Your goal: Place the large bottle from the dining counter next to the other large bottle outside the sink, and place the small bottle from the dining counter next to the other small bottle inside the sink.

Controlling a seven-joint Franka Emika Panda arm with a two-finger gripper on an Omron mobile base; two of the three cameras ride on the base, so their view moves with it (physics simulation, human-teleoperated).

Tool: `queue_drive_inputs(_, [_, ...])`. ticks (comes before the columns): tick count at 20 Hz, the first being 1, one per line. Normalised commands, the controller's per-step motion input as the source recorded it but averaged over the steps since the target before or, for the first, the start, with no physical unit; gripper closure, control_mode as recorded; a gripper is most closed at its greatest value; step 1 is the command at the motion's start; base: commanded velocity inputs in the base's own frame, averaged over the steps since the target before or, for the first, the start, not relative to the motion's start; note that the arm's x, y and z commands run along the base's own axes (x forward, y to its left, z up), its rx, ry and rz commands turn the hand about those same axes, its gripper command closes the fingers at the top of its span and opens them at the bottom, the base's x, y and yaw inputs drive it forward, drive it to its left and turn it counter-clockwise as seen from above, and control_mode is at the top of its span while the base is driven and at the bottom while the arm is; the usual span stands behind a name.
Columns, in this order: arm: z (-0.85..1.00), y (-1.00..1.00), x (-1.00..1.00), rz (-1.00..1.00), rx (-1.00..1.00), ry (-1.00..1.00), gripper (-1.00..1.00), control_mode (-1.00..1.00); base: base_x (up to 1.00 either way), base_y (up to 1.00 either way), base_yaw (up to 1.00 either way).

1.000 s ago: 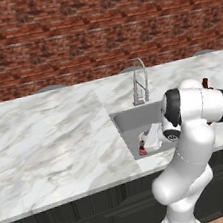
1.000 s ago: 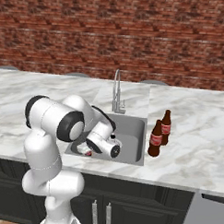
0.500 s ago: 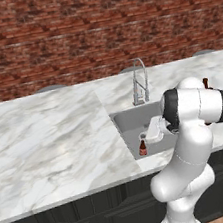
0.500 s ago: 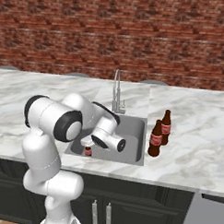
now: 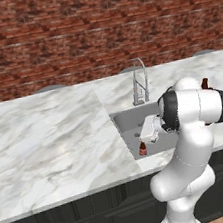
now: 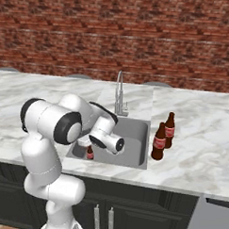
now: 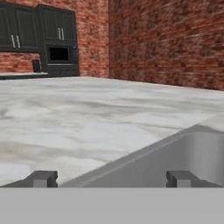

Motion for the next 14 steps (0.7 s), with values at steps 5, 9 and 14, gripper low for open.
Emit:
queue_drive_inputs(5, [0.21,0.46,-0.11,0.0,0.01,0.0,-1.0,-1.0,0.0,0.0,0.0])
queue_drive_inputs(9, [0.44,0.3,-0.24,0.0,0.0,-0.01,-1.0,-1.0,0.0,0.0,0.0])
queue_drive_inputs(14, [0.52,0.23,-0.27,0.0,0.0,-0.02,-1.0,-1.0,0.0,0.0,0.0])
